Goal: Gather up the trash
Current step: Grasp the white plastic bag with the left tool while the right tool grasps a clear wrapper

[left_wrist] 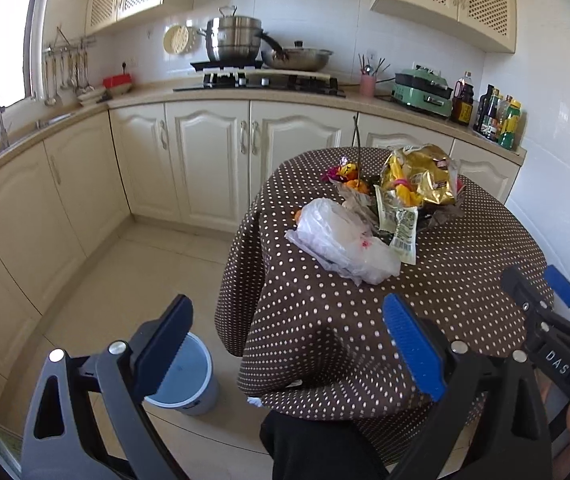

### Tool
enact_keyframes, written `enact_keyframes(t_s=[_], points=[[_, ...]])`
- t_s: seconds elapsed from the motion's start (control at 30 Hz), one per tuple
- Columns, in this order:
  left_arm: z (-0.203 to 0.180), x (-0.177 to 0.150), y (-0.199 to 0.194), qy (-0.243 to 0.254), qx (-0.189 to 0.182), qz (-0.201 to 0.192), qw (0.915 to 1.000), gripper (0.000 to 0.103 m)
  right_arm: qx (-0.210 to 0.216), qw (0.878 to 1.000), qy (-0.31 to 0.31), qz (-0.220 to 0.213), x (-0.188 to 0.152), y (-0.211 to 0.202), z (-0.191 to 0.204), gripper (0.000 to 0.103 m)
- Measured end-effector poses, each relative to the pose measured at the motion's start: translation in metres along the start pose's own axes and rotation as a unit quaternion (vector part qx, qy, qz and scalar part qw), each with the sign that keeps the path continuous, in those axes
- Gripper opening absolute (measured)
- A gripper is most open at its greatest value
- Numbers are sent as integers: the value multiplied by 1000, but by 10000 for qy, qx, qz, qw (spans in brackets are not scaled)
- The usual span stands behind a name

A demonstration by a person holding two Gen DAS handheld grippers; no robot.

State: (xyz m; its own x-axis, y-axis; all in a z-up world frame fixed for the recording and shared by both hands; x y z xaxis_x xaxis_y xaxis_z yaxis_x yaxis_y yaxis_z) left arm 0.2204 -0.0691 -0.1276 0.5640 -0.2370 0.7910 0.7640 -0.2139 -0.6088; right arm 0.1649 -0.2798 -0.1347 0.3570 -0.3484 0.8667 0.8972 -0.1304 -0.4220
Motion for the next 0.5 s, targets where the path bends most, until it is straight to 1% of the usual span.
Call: enact_keyframes(t_s=[0.07, 0.13, 0.23, 0.4, 0.5], points=[[-1, 9, 17, -114, -123, 11, 9999, 94, 2, 10000, 58, 41, 1, 12, -1, 97], [-3, 19, 35, -300, -340, 34, 9990, 94, 7, 9999, 95, 91, 2, 24, 1, 97], [-4, 30, 65, -487, -491, 178, 9974, 94, 7, 9998, 120, 140, 6, 39, 3, 97], [-9, 41, 108, -748, -553, 392, 9949, 94, -116, 9995, 21, 299, 10, 59, 5, 97], [-13, 41, 122, -813, -639, 486, 9935, 94, -167, 9988, 74, 447, 9, 70, 3, 97]])
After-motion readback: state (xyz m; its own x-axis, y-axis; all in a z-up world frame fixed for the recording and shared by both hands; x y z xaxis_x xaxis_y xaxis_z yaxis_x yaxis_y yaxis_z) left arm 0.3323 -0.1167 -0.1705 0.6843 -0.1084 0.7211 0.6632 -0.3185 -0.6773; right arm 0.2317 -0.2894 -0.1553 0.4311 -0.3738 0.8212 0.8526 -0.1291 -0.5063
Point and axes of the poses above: each gripper's, at about its wrist camera, not at the fingertips, and y roughly the way its jaws point, z to its left, x to its top, the point moved 7 cm from there along y, roughly the way its jaws point, and after that the axes turned 9 degrees about y, right-handed, at the moved point
